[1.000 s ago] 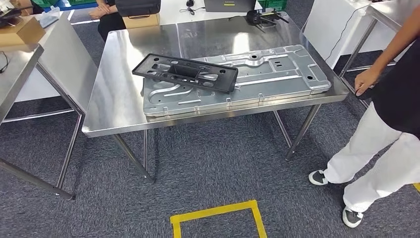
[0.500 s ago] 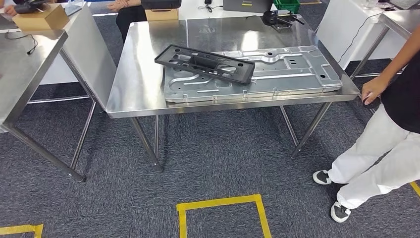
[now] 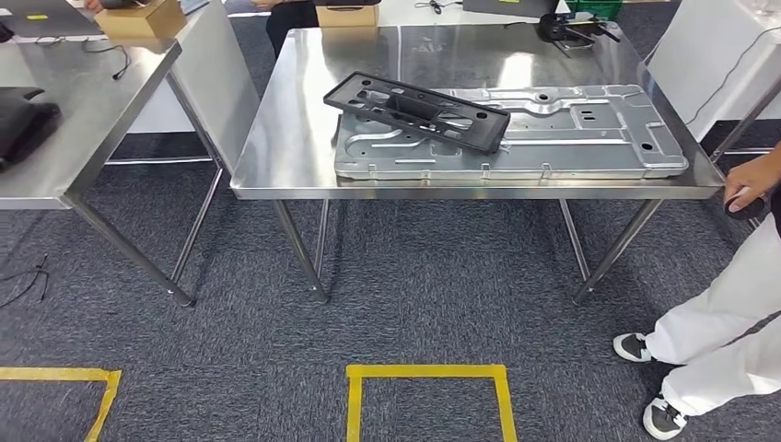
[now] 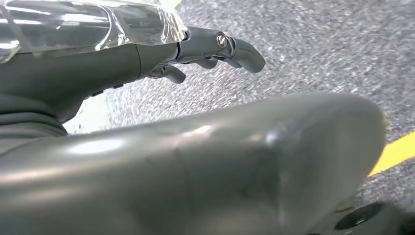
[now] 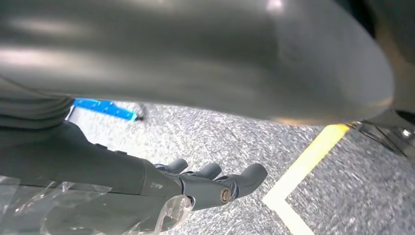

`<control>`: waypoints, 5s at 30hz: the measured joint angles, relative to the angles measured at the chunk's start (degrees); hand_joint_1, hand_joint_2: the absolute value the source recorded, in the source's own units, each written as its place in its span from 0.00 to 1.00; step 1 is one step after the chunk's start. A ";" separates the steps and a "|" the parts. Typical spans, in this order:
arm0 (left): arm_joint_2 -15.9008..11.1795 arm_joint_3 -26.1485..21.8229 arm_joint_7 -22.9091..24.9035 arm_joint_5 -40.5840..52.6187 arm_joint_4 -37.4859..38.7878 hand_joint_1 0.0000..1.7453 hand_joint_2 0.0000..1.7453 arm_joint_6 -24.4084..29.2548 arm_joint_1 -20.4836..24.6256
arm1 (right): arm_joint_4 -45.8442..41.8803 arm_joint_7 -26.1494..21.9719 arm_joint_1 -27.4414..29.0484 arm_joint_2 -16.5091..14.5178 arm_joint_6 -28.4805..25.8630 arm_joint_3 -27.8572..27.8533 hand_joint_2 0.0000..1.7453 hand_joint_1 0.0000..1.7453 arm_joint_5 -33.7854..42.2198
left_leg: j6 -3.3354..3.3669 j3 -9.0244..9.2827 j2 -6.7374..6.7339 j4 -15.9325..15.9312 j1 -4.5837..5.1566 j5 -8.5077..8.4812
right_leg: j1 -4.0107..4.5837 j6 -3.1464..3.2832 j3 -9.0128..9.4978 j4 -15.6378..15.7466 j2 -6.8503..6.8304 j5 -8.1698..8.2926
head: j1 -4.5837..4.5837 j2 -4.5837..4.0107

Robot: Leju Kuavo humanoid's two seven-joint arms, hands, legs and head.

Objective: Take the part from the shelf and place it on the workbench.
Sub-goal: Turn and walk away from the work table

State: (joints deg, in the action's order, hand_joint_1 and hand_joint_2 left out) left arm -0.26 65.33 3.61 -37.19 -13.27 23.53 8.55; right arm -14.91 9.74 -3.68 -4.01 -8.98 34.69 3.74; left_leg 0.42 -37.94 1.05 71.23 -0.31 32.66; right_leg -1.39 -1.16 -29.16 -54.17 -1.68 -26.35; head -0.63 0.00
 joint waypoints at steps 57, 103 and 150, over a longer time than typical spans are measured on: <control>0.63 0.02 0.97 1.13 0.00 0.00 0.00 -0.15 0.56 | 1.66 0.88 -0.69 -0.43 -0.87 0.07 0.00 0.00 0.05 | 0.43 4.80 4.15 -13.90 -0.07 -7.29 | -0.44 -0.64 -1.05 -1.47 3.82 -0.58 | 0.02 0.00; 0.82 0.14 1.13 2.72 0.00 0.00 0.00 0.04 0.40 | 1.64 1.10 -1.32 -0.43 -0.42 0.65 0.00 0.00 -0.51 | 2.17 5.86 -2.18 -17.01 0.70 -9.51 | 0.35 -1.87 0.87 -3.33 -2.70 -4.73 | -0.10 0.00; 0.46 1.38 1.97 2.89 0.00 0.00 0.00 0.03 1.11 | 1.64 1.16 -1.10 1.21 -0.32 2.02 0.00 0.00 2.00 | 0.23 2.36 1.86 -8.66 -0.29 -4.95 | -0.10 0.01 -1.31 -3.04 1.91 -1.89 | 0.04 0.00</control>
State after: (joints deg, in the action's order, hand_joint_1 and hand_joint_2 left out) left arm 0.20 66.71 5.58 -34.31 -13.27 23.56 9.66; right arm -13.27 10.91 -4.78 -2.80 -9.31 36.70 5.74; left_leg 0.65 -35.59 2.91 62.57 -0.60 27.72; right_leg -1.48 -1.15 -30.47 -57.21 0.23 -28.24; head -0.59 0.00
